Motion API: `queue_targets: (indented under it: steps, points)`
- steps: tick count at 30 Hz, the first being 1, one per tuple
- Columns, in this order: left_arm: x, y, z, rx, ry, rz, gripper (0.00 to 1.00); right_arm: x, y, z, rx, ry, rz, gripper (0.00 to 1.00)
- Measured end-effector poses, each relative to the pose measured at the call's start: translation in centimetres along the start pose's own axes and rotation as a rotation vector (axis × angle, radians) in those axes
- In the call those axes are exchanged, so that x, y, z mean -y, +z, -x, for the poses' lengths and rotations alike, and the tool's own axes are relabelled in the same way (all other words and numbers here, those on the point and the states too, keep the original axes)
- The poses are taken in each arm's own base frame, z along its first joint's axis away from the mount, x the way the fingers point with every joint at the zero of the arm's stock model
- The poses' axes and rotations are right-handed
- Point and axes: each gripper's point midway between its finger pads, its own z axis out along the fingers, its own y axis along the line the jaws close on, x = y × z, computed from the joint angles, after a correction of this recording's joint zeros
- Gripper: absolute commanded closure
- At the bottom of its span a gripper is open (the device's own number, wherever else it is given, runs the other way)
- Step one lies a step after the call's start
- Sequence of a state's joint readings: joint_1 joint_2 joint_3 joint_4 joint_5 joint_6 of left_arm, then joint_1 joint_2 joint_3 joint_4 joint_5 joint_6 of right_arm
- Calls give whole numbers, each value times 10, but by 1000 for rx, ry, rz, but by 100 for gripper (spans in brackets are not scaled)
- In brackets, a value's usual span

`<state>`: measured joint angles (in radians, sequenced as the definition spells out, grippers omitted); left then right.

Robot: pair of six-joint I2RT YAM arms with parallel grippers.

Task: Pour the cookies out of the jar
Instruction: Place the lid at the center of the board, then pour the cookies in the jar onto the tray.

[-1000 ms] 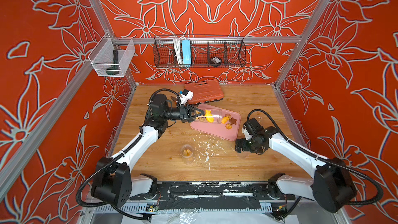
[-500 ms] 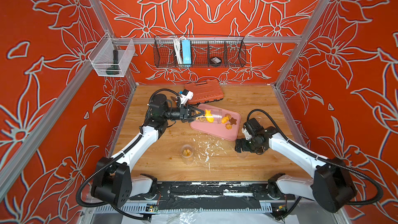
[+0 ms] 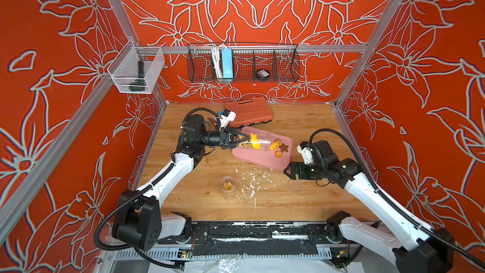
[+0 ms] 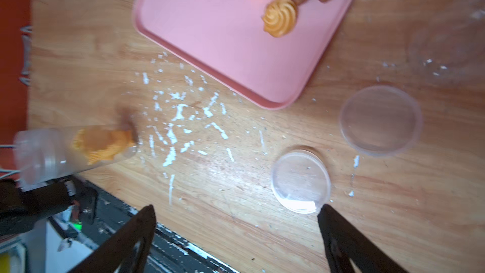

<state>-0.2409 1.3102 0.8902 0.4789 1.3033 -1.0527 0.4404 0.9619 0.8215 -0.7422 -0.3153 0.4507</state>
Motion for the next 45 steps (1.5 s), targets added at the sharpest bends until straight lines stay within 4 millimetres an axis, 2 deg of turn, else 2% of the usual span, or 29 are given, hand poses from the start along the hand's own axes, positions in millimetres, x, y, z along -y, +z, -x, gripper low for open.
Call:
queue_targets:
  steps: [6, 14, 22, 38, 45]
  points:
    - [-23, 3, 3, -7, -37, 16, 42, -22, -9, 6, 21, 0, 128, 2]
    - [-62, 8, 8, -14, -88, 35, 41, -37, -24, 19, 41, -33, 197, 1]
    - [-111, 8, 11, -11, -159, 54, 41, -32, -28, 20, 41, -55, 198, 1]
    - [-196, 1, 4, -17, -314, 80, 41, -27, -26, 23, 34, -40, 200, 1]
    - [-223, -8, 1, 5, -374, 96, 41, -26, -26, 23, 34, -37, 196, 1]
